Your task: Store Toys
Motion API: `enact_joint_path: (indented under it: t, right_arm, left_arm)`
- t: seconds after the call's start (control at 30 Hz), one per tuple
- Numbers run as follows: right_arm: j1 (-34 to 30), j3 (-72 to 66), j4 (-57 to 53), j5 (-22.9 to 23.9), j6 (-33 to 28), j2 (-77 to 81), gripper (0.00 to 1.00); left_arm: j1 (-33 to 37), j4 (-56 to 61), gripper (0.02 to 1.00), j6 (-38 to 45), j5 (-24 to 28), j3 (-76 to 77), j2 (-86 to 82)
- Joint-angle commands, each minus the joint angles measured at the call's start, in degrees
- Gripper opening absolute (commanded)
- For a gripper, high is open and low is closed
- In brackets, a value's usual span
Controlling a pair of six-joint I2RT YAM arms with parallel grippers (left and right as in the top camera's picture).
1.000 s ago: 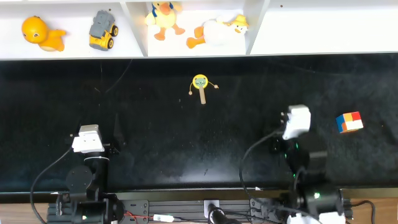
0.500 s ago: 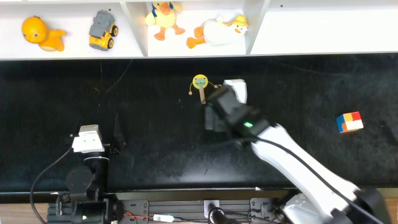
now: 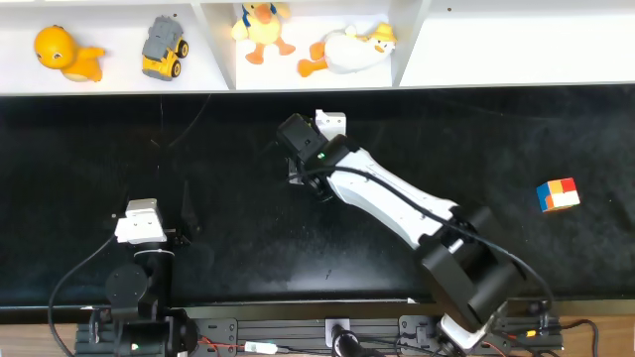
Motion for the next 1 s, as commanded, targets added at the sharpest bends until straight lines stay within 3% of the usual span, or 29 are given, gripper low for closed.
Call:
enact_joint_path:
  t: [0.03,0.13,0.23,0.3,0.37,0.73,0.83,1.0]
  right_arm:
    - [0.3,2.1,0.2,0.7,1.2,2.3,0.972]
    - [0.2,2.1,0.5,0.9,1.3,3.4,0.965]
    - [0.2,2.1,1.4,1.2,1.2,4.6,0.901]
    - [0.2,2.1,2.1,1.7,1.2,5.3,0.807]
    - [0.2,2.1,2.5,2.2,1.2,5.8,0.79]
    - [0.2,2.1,3.0,3.0,1.2,6.2,0.148]
    - [0.3,2.0,2.1,3.0,1.2,4.5,0.042]
    - [-0.3,-2.0,1.3,3.1,1.2,-2.8,0.042]
  left_arm:
    - [-0.4,0.1,0.998,-0.6,-0.6,-0.2,-0.7]
    - [-0.4,0.1,0.998,-0.6,-0.6,-0.2,-0.7]
    - [-0.4,0.1,0.998,-0.6,-0.6,-0.2,-0.7]
    - [-0.4,0.1,0.998,-0.6,-0.6,-0.2,-0.7]
    - [-0.4,0.1,0.996,-0.6,-0.6,-0.2,-0.7]
    - [-0.4,0.1,0.998,-0.6,-0.6,-0.2,-0.7]
    - [-0.4,0.1,0.998,-0.6,-0.6,-0.2,-0.7]
    - [-0.4,0.1,0.998,-0.6,-0.6,-0.2,-0.7]
